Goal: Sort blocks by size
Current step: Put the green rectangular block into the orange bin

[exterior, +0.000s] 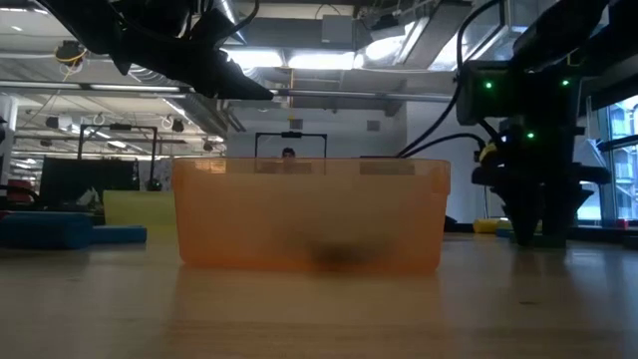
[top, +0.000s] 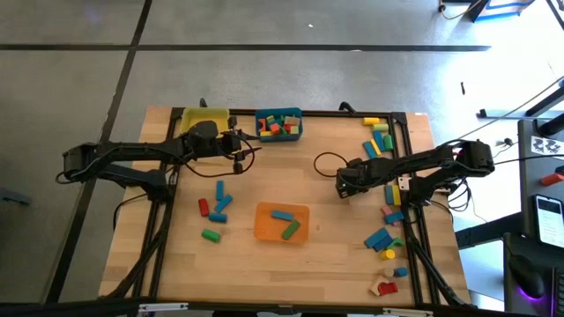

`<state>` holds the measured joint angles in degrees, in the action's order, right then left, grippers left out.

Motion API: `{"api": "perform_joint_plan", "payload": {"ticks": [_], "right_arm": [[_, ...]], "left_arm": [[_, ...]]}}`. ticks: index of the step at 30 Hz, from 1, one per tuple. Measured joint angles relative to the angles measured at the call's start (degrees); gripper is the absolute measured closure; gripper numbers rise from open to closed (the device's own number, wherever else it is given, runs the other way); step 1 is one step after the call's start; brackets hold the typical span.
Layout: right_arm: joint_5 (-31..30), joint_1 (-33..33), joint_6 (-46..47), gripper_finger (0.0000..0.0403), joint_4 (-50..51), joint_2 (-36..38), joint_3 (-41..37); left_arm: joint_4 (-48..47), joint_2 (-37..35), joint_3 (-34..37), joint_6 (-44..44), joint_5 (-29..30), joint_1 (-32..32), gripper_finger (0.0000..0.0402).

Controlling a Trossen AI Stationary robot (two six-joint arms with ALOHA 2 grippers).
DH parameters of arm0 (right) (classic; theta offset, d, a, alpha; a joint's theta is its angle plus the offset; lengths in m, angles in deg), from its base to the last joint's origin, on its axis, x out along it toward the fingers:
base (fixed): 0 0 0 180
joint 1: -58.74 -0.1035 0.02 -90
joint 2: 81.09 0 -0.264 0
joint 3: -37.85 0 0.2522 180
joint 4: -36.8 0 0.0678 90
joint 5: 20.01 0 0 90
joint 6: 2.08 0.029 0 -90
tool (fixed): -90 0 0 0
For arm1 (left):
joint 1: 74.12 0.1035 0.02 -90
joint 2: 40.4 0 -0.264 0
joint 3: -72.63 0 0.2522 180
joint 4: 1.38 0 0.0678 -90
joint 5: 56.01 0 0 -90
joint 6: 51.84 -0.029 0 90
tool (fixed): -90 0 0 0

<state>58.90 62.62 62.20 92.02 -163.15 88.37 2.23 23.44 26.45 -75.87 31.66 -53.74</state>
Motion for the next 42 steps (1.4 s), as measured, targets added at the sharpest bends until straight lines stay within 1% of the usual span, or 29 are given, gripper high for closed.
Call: {"api": "perform_joint_plan", "payload": {"ticks": [4, 8, 12, 14, 19, 26, 30, 34, 37, 42], "right_arm": [[0.2, 0.0, -0.9, 0.0228, -0.5, 0.0, 0.0], [1.3, 0.0, -4.0, 0.0272, -0.7, 0.0, 0.0], [2.0, -0.1, -7.1, 0.0297, -0.9, 0.0, 0.0], [2.1, -0.1, -8.9, 0.0297, -1.1, 0.0, 0.2], [3.4, -0.1, -12.8, 0.0276, -1.2, -0.3, 2.0], [3.1, -0.2, -17.2, 0.0288, -1.5, -0.3, 6.2], [3.1, -0.2, -19.8, 0.0283, -2.3, -0.3, 9.4], [2.9, -1.8, -23.1, 0.0279, -6.9, -0.2, 12.1], [3.6, -3.8, -26.1, 0.0278, -12.2, -0.2, 13.4], [8.0, -7.6, -31.1, 0.0277, -23.6, -0.2, 13.9]], "left_arm": [[0.0, 0.0, 0.0, -0.1, 0.0, 0.0, 0.0274], [0.0, 0.0, 0.0, -0.2, 0.0, 0.0, 0.0274], [0.0, 0.0, 0.0, -0.2, 0.0, 0.0, 0.0274], [0.0, 0.0, 0.0, -0.2, 0.0, 0.0, 0.0274], [0.0, 0.0, 0.0, -0.2, 0.0, 0.0, 0.0274], [0.0, 0.0, 0.0, -0.2, 0.0, 0.0, 0.0274], [0.0, 0.0, 0.0, -0.2, 0.0, 0.0, 0.0274], [0.0, 0.0, 0.0, -0.2, 0.0, 0.0, 0.0274], [0.0, 0.0, 0.0, -0.2, 0.0, 0.0, 0.0274], [0.0, 0.0, 0.0, -0.2, 0.0, 0.0, 0.0274]]}}
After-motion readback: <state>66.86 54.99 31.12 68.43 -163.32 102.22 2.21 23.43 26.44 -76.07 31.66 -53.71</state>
